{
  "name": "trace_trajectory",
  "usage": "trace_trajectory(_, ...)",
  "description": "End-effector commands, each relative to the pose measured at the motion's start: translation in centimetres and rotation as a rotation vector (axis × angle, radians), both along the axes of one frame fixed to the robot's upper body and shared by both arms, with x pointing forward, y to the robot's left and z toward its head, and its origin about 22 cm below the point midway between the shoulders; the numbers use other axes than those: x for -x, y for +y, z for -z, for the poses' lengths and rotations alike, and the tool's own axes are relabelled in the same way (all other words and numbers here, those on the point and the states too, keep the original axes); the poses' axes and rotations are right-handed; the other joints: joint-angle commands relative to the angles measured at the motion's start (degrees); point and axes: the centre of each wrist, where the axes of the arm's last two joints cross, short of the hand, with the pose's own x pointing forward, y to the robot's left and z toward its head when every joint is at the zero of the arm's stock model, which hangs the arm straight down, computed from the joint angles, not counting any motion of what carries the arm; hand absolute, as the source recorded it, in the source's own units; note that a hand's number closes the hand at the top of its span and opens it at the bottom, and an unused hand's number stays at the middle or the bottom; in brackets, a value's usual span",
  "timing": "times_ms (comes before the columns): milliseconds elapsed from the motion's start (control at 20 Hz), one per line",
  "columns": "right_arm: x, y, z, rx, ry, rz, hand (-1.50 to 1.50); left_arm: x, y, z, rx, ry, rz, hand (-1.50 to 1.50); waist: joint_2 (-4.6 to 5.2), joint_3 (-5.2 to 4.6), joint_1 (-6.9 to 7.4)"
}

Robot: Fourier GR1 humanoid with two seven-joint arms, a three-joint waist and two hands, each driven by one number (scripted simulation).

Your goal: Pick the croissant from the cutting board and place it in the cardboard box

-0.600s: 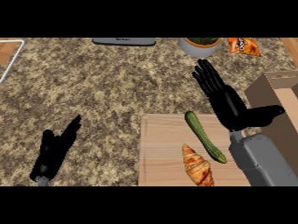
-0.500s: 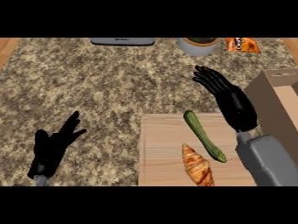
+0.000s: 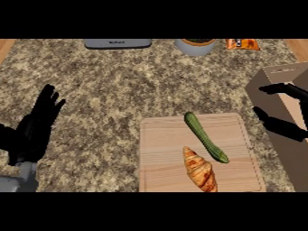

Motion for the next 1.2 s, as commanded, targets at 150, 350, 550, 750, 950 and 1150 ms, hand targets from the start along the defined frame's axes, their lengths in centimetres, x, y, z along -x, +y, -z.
trace_trajectory(150,3.5,0.9,-3.4,0.322,-0.114,-0.091,-1.50,0.2,-0.8,-1.7,0.034,-0.066,-0.006,0.00,0.53,0.20,1.20)
trace_trajectory(350,5.2,1.0,-6.2,0.610,0.028,-0.146,-1.50,-0.3,-0.1,-1.8,0.031,-0.038,-0.022,0.00,0.30,-0.03,0.41)
trace_trajectory(550,6.3,2.3,-8.5,0.784,0.260,-0.204,-1.50,-0.5,-1.6,-1.7,0.048,-0.047,0.002,0.00,0.64,-0.09,1.05)
trace_trajectory(750,8.9,6.4,-11.6,0.810,0.344,-0.207,-1.50,0.0,-0.1,-1.3,0.045,-0.045,0.000,0.00,0.79,0.01,1.79)
trace_trajectory(950,11.0,9.6,-11.8,0.728,0.397,-0.259,-1.50,-0.3,-1.5,-2.6,0.033,-0.054,0.012,0.00,0.97,0.23,2.18)
trace_trajectory(1150,12.0,14.0,-10.4,0.698,0.390,-0.270,-1.50,-1.1,-2.3,-3.2,0.052,-0.050,0.028,0.00,1.07,0.25,2.65)
